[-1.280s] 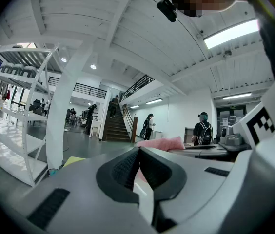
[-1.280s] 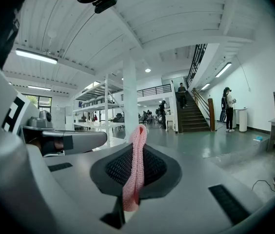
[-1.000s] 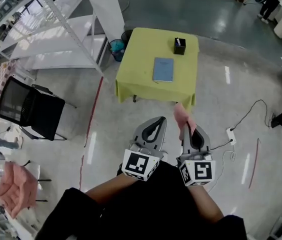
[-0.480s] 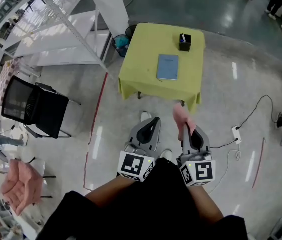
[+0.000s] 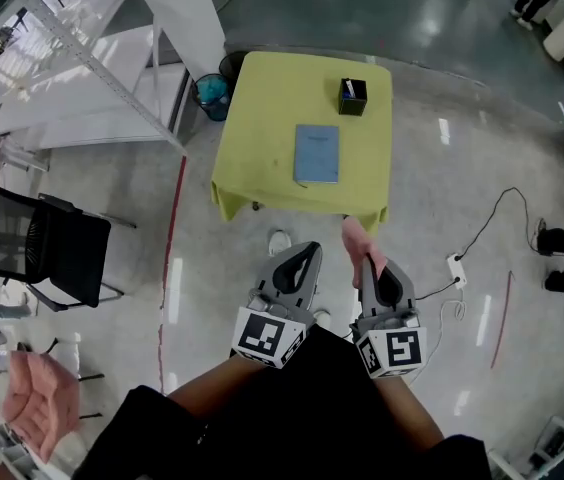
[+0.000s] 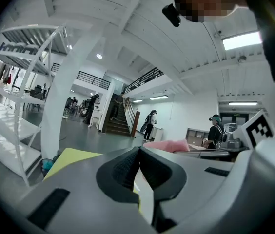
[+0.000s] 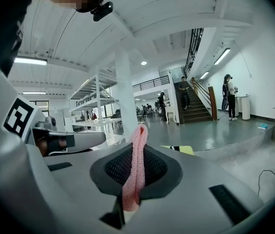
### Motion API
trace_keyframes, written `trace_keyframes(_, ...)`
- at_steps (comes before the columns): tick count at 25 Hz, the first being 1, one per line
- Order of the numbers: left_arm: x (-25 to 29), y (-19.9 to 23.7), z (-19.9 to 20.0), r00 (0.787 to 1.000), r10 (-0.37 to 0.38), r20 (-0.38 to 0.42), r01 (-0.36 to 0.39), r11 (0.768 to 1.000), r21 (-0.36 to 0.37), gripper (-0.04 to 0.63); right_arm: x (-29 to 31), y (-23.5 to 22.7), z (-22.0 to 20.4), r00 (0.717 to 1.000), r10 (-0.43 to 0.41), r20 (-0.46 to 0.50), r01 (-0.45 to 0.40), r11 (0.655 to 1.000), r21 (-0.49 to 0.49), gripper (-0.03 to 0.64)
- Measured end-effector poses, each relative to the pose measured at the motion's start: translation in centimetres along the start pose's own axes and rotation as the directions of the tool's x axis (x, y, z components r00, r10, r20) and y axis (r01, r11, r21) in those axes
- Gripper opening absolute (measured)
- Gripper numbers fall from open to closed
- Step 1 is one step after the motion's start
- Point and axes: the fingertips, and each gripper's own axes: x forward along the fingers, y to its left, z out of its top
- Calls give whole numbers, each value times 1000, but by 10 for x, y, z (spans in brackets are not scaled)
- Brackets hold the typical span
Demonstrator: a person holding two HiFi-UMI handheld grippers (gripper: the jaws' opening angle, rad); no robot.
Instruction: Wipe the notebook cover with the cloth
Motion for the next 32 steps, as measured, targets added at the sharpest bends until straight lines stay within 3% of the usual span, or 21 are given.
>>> trace_keyframes(4,32,38,28,998,-44,38,41,997,59,3,64,-3,14,999,11,-36,-11,1000,-8,37)
trace_keyframes(13,87,155,58,999,-31,12,30,999,31,3,187,3,50,998,19,-56,-18,1000,7,37)
trace_keyframes(17,106,201,65,1000,-19,14,19,1000,7,3,226,-1,60,997,-17,-70,18,1000,11,37)
trace_keyframes(23,134,246,56,998,-57,-25,57,998,-10,3,275,-11,56,994,-48,-97,52,998,39,38)
trace_keyframes(26,148,262,43,995,-78,-65,79,997,17,3,291,-16,48,989,-68,-131,73,997,32,37)
trace_keyframes(32,170,289,26,995,-32,-95,32,999,-2,3,327,-37,12,975,-50,-216,64,996,58,37)
